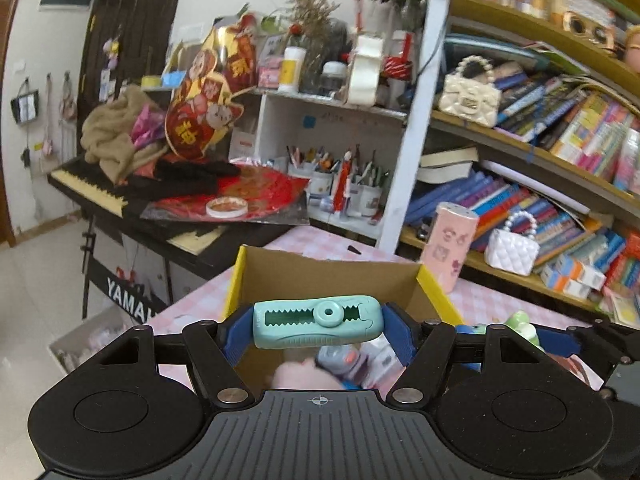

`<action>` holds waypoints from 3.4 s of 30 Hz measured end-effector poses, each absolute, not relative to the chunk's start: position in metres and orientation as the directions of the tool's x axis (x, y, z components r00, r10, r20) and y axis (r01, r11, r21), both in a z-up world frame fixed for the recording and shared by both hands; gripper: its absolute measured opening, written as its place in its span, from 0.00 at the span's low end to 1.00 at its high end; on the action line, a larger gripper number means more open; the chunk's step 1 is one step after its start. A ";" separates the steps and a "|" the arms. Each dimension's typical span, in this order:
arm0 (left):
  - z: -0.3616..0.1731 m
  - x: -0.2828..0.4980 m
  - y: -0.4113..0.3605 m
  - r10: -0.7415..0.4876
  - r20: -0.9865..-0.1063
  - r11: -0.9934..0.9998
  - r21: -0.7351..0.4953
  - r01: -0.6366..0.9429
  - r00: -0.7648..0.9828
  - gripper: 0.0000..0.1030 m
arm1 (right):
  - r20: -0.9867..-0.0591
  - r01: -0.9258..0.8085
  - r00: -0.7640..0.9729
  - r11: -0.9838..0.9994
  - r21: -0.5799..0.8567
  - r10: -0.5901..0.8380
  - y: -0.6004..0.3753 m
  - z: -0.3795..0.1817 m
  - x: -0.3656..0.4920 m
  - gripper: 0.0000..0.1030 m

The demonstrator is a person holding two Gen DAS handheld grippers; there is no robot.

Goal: Organize objects
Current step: 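Open the left gripper dropping the clip while the right gripper drops the toy into the box, then withdraw both open grippers from the box back over the table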

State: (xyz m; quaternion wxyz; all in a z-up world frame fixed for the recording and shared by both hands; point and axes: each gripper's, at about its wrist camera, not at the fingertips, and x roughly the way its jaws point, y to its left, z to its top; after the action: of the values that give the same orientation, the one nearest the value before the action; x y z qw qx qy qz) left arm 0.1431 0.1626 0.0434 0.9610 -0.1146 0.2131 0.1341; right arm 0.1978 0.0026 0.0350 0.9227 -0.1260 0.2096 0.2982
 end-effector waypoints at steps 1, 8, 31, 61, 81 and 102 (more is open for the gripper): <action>0.041 0.152 0.162 0.219 -0.449 0.935 -0.157 -0.317 0.866 0.67 | -0.464 -0.616 0.729 0.778 -0.123 0.503 0.007 0.034 0.207 0.71; 0.020 0.204 0.159 0.250 -0.532 0.925 -0.115 -0.361 0.809 0.67 | -0.546 -0.716 0.648 0.669 -0.198 0.532 0.034 0.009 0.256 0.71; -0.013 0.251 0.156 0.225 -0.667 0.933 -0.062 -0.354 0.711 0.67 | -0.699 -0.858 0.367 0.514 0.002 0.614 0.050 -0.011 0.302 0.74; 0.071 0.127 0.159 0.264 -0.376 0.940 -0.103 -0.324 0.888 0.96 | -0.527 -0.590 0.716 0.800 -0.106 0.458 0.012 0.039 0.223 0.89; 0.035 0.029 0.153 0.190 -0.461 0.961 -0.096 -0.261 0.867 0.96 | -0.560 -0.371 0.787 0.924 -0.093 0.259 -0.022 0.011 0.095 0.91; -0.003 0.013 0.108 0.120 -0.542 0.979 -0.074 -0.190 0.832 0.96 | -0.604 -0.137 0.794 0.987 -0.079 0.062 -0.064 -0.028 0.032 0.91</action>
State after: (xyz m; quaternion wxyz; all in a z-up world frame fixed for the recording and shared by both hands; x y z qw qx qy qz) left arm 0.0130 0.1081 -0.0032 0.9550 -0.0623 0.2784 0.0811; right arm 0.0320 -0.0645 -0.0284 0.9454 -0.0594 0.3162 0.0526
